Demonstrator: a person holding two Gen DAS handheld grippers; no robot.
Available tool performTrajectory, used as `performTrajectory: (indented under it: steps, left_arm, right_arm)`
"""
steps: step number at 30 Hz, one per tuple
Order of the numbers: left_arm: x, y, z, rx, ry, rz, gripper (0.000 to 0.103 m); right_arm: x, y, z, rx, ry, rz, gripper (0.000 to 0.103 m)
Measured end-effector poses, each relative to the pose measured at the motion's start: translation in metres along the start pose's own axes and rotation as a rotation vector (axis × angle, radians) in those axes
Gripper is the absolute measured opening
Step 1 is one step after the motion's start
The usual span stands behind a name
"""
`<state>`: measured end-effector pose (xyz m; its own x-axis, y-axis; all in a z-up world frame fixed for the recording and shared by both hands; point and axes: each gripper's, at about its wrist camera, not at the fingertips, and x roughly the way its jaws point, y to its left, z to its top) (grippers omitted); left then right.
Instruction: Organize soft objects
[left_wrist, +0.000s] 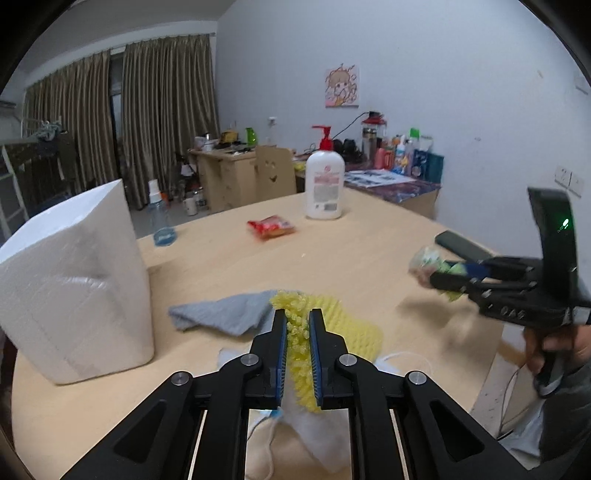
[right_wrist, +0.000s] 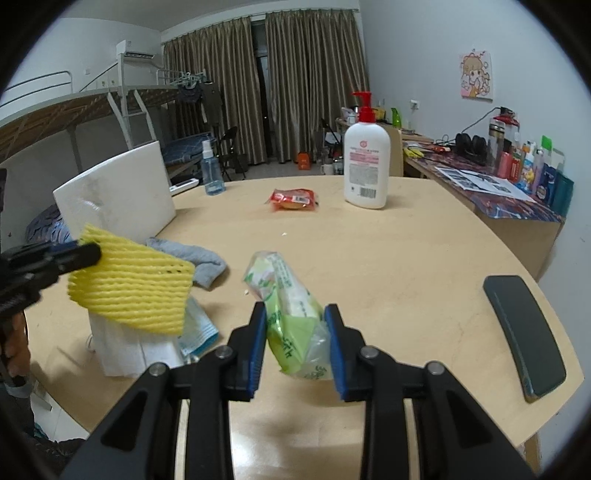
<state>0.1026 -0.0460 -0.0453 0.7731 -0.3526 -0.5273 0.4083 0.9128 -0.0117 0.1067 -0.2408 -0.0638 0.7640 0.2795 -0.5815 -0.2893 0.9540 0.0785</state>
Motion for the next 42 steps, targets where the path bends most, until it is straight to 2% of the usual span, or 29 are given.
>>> performTrajectory:
  steps: [1, 2, 3, 4, 5, 6, 9, 11, 16, 20, 22, 24, 26, 29, 32, 33, 36, 40, 42]
  left_arm:
    - [0.000, 0.001, -0.003, 0.005, 0.006, 0.011, 0.022]
    - [0.001, 0.003, -0.005, 0.006, 0.010, 0.019, 0.032]
    - [-0.001, 0.004, -0.007, 0.007, 0.011, 0.035, 0.048]
    - [-0.003, 0.005, -0.007, 0.004, 0.005, 0.047, 0.058]
    - [-0.006, 0.006, -0.007, 0.000, -0.010, 0.060, 0.076]
    - [-0.009, 0.006, -0.007, 0.001, -0.021, 0.066, 0.082]
    - [-0.019, 0.001, -0.007, 0.029, -0.070, 0.074, 0.082]
    - [-0.020, -0.006, -0.006, 0.067, -0.071, 0.058, 0.082]
    - [0.000, -0.030, -0.010, 0.192, 0.026, -0.012, 0.082]
    - [0.013, -0.047, -0.015, 0.289, 0.054, -0.016, 0.082]
    - [0.021, -0.049, -0.017, 0.316, 0.070, 0.003, 0.076]
    - [0.028, -0.049, -0.019, 0.331, 0.094, 0.009, 0.061]
    - [0.036, -0.047, -0.023, 0.344, 0.133, 0.009, 0.051]
    - [0.048, -0.046, -0.028, 0.369, 0.179, 0.030, 0.024]
    - [0.049, -0.044, -0.030, 0.360, 0.198, 0.019, 0.013]
    - [0.049, -0.043, -0.030, 0.355, 0.196, 0.021, 0.004]
    - [0.047, -0.042, -0.030, 0.352, 0.194, 0.027, 0.000]
    - [0.034, -0.036, -0.021, 0.291, 0.152, -0.004, 0.000]
    - [0.030, -0.041, -0.021, 0.334, 0.159, -0.012, 0.001]
  right_arm:
    - [-0.001, 0.001, -0.001, -0.001, -0.001, 0.003, 0.035]
    - [-0.001, 0.002, -0.002, -0.004, -0.003, 0.010, 0.035]
    - [-0.002, 0.003, -0.002, -0.005, -0.004, 0.014, 0.035]
    - [-0.002, 0.004, -0.002, -0.006, -0.006, 0.018, 0.035]
    - [-0.002, 0.004, -0.001, -0.007, -0.008, 0.023, 0.035]
    - [-0.003, 0.005, -0.002, -0.008, -0.010, 0.027, 0.035]
    - [-0.003, 0.008, -0.004, -0.013, -0.009, 0.034, 0.035]
    - [-0.003, 0.007, -0.006, -0.011, -0.006, 0.036, 0.035]
    - [-0.001, 0.004, -0.009, 0.008, 0.002, 0.041, 0.035]
    - [0.000, 0.001, -0.014, 0.022, 0.010, 0.042, 0.035]
    - [-0.001, 0.001, -0.016, 0.026, 0.010, 0.046, 0.035]
    - [-0.002, 0.002, -0.017, 0.028, 0.009, 0.052, 0.035]
    - [-0.003, 0.003, -0.019, 0.029, 0.008, 0.056, 0.035]
    - [-0.004, 0.004, -0.018, 0.030, 0.003, 0.072, 0.035]
    - [-0.005, 0.005, -0.018, 0.025, -0.002, 0.075, 0.035]
    - [-0.005, 0.005, -0.018, 0.025, -0.001, 0.076, 0.035]
    - [-0.005, 0.005, -0.017, 0.022, -0.004, 0.077, 0.035]
    - [-0.007, 0.006, -0.017, 0.020, -0.011, 0.077, 0.035]
    - [-0.008, 0.008, -0.017, 0.014, -0.013, 0.077, 0.035]
